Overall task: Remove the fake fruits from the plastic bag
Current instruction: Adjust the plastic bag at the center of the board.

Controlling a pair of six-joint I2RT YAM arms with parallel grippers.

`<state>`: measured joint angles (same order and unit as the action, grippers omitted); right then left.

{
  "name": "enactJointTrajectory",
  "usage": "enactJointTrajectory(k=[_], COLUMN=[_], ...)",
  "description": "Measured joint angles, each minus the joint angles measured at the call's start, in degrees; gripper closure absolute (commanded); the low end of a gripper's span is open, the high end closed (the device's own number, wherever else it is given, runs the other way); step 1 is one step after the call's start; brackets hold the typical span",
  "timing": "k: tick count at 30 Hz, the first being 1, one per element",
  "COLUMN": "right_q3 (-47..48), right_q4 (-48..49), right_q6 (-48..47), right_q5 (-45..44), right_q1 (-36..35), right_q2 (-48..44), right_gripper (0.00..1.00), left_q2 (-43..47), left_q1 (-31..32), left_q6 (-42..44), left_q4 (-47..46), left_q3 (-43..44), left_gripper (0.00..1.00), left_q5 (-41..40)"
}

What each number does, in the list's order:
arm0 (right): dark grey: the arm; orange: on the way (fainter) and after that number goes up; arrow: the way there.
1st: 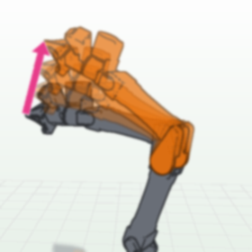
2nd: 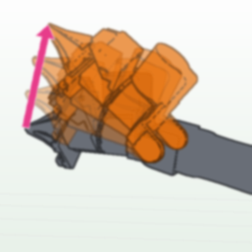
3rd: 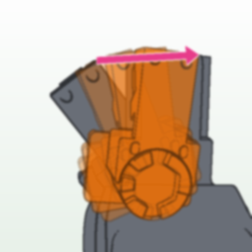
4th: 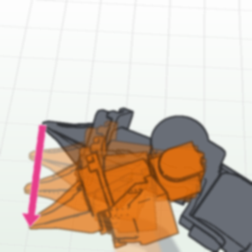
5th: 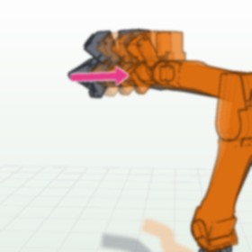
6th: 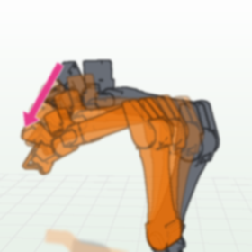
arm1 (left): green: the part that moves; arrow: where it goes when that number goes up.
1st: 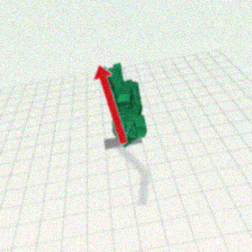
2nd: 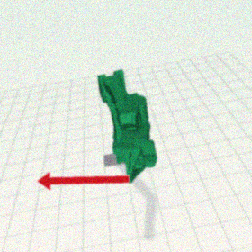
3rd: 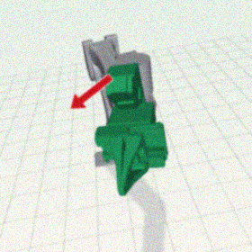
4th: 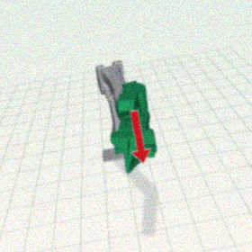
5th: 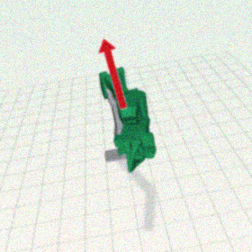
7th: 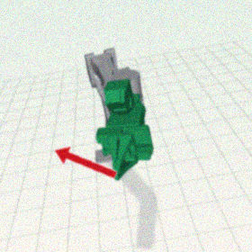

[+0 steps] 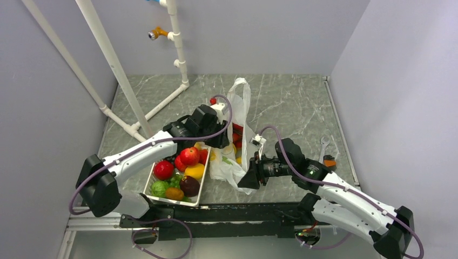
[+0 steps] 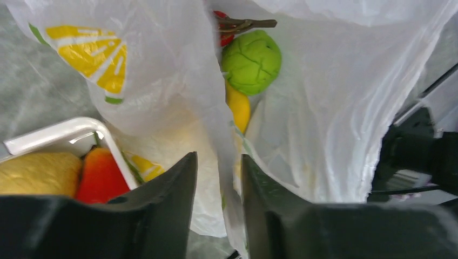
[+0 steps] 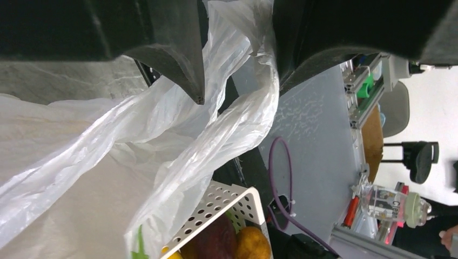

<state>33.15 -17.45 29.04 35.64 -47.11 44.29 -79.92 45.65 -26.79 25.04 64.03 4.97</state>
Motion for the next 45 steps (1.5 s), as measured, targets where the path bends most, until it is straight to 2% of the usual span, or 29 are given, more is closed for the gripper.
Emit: enactJointTrajectory(k=[3,7,9,11,12,14,16,17,20,22,23,27,29,32,34,40,45], right_q3=[-0.07,-3.41,-7.54,-12.52,-13.57,-13.90,-11.41,-9.66,-3.61,-0.15,1.07,2.23,2.23,3.67,6.95,19.41,22.84], right_q4=[-0.50,2.14,6.45,9.68,9.79,8.48,4.98,3.50,1.09,1.18,1.81,5.46,7.02,6.88,3.91,-3.06,-6.14], right_q6=[0.22,2.38,5.25,8.39,8.92,9.25,7.41,6.54,3.08,1.22,0.44,-0.44,-0.35,-0.94,-2.58,-9.46,-12.37], right_q5=[-1.86,-2.56,-1.55,-0.68,-0.72,-1.97,-4.57,-5.68,-8.20,-9.49,-9.92,-9.81,-9.49,-10.29,-14.25,-32.15,-47.12], right_q1=[-0.09,-0.09,-0.13,-0.42,-0.61,-1.22,-1.99,-2.16,-2.40,-2.45,-2.45,-2.49,-2.71,-4.74,-8.59,-24.13,-33.64], right_q2=[-0.94,-1.99,-1.95,-1.77,-1.81,-2.10,-3.78,-4.90,-8.37,-10.10,-10.80,-10.47,-7.45,-1.84,2.10,10.91,23.56], right_gripper=[0.43,0.47,0.59,0.63,0.59,0.44,0.28,0.24,0.15,0.14,0.17,0.54,0.62,0.65,0.65,0.70,0.73], left_q2=[-0.11,3.82,6.38,8.48,9.49,10.71,11.54,11.61,11.37,11.08,10.97,10.95,10.95,10.73,10.40,4.85,-1.09], left_q1=[0.04,0.33,0.37,0.44,0.42,0.39,0.09,-0.17,-1.51,-2.49,-2.95,-4.72,-5.84,-7.21,-7.76,-9.66,-11.80], left_q6=[-0.22,-0.83,-1.16,-1.64,-2.19,-3.21,-4.94,-5.86,-8.70,-10.64,-11.65,-15.21,-17.40,-20.39,-22.47,-29.16,-34.36], left_q4=[-1.33,-3.39,-3.87,-4.96,-5.90,-8.20,-11.93,-13.86,-19.74,-24.15,-26.27,-33.86,-36.30,-38.05,-38.93,-45.92,-52.72], left_q3=[-0.28,-2.12,-2.69,-2.91,-3.08,-3.80,-5.51,-6.45,-9.35,-11.26,-12.04,-14.91,-15.96,-16.35,-16.37,-16.33,-16.33], left_gripper=[0.98,1.00,1.00,1.00,1.00,1.00,1.00,1.00,1.00,1.00,1.00,1.00,1.00,1.00,1.00,1.00,1.00], left_q5=[-0.28,-0.61,-1.20,-2.05,-2.47,-2.86,-2.64,-2.16,0.68,2.93,3.85,6.71,7.69,7.89,7.76,10.47,17.84])
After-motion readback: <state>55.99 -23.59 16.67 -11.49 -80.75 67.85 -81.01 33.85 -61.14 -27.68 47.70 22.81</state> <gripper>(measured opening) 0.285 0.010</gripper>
